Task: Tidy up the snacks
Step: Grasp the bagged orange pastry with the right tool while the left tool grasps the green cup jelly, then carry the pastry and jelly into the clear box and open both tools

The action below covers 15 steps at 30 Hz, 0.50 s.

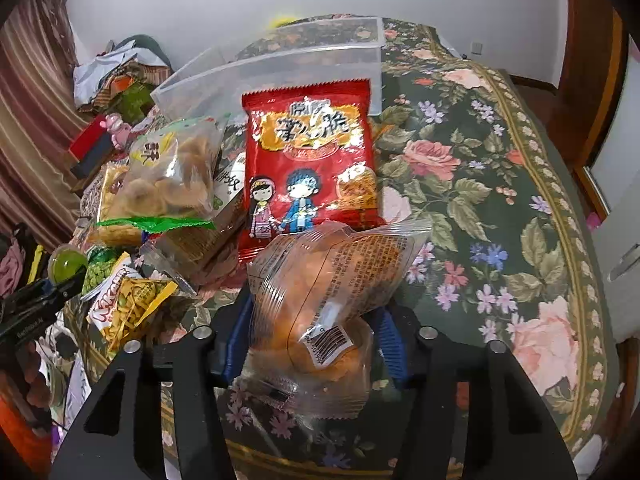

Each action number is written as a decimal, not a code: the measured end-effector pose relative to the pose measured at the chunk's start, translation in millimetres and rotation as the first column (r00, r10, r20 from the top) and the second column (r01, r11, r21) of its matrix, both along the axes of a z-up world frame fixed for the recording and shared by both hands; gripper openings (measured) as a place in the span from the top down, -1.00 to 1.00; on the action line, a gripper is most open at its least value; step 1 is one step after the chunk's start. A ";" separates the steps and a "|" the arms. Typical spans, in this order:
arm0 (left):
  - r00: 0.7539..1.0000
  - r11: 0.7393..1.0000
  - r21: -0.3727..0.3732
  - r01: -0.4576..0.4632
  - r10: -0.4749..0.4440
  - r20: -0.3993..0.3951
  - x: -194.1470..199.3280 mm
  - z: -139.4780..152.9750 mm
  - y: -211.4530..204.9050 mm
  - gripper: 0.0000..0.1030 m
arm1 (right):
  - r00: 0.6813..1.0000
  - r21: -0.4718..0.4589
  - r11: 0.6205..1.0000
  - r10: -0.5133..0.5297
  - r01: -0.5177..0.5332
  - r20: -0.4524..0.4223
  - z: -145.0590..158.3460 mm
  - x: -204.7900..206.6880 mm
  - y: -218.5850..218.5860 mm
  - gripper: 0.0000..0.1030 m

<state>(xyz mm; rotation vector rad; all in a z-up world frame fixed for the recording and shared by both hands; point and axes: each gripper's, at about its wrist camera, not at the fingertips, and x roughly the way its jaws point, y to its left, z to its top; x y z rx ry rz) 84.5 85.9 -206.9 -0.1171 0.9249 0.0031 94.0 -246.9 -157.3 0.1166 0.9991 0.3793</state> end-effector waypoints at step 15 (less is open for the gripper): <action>0.982 1.000 -0.002 0.009 -0.008 0.189 23.2 80.7 -0.6 0.18 | 0.979 0.053 0.996 -0.077 0.068 0.191 62.3 2.6 -29.5 0.05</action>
